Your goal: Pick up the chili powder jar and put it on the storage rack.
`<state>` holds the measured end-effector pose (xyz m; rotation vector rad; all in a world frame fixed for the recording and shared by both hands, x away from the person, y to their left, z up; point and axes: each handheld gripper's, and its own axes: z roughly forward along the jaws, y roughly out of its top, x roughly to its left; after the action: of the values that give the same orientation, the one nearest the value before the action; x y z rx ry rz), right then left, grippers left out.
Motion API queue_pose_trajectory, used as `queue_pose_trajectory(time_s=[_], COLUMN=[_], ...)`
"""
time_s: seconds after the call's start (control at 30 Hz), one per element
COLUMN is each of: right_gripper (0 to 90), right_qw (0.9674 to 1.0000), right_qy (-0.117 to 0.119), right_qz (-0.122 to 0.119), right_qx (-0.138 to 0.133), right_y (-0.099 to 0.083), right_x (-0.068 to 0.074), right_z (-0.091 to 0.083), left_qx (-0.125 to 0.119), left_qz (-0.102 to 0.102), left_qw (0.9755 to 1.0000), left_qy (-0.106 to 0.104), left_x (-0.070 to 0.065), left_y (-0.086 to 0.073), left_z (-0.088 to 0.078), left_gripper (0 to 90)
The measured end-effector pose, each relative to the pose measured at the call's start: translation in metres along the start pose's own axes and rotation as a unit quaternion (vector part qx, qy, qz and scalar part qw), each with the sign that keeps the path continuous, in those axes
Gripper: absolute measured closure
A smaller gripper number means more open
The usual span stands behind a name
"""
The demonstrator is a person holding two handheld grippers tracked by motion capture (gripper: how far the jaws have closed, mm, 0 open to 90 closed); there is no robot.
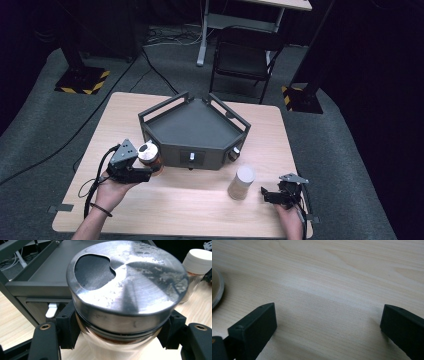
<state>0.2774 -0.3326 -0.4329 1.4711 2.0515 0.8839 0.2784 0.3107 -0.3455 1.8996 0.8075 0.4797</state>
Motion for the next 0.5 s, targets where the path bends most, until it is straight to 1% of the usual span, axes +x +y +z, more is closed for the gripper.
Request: queue_pose_trajectory(time_s=[0.1, 0.37, 0.5], right_gripper=[0.0, 0.0, 0.0], right_qw=[1.0, 1.0, 1.0], right_qy=[0.0, 0.0, 0.0], right_qz=[0.0, 0.0, 0.0], right_qx=[0.0, 0.0, 0.0], right_y=[0.0, 0.0, 0.0], right_x=[0.0, 0.0, 0.0], right_z=[0.0, 0.0, 0.0], left_qx=[-0.002, -0.005, -0.007], left_qz=[-0.001, 0.006, 0.006], left_qw=[1.0, 1.0, 0.9999], left_qy=[0.0, 0.005, 0.007], left_x=[0.002, 0.005, 0.006], left_y=[0.004, 0.02, 0.027], left_z=[0.001, 0.002, 0.003], left_gripper=[31.1, 31.1, 31.1])
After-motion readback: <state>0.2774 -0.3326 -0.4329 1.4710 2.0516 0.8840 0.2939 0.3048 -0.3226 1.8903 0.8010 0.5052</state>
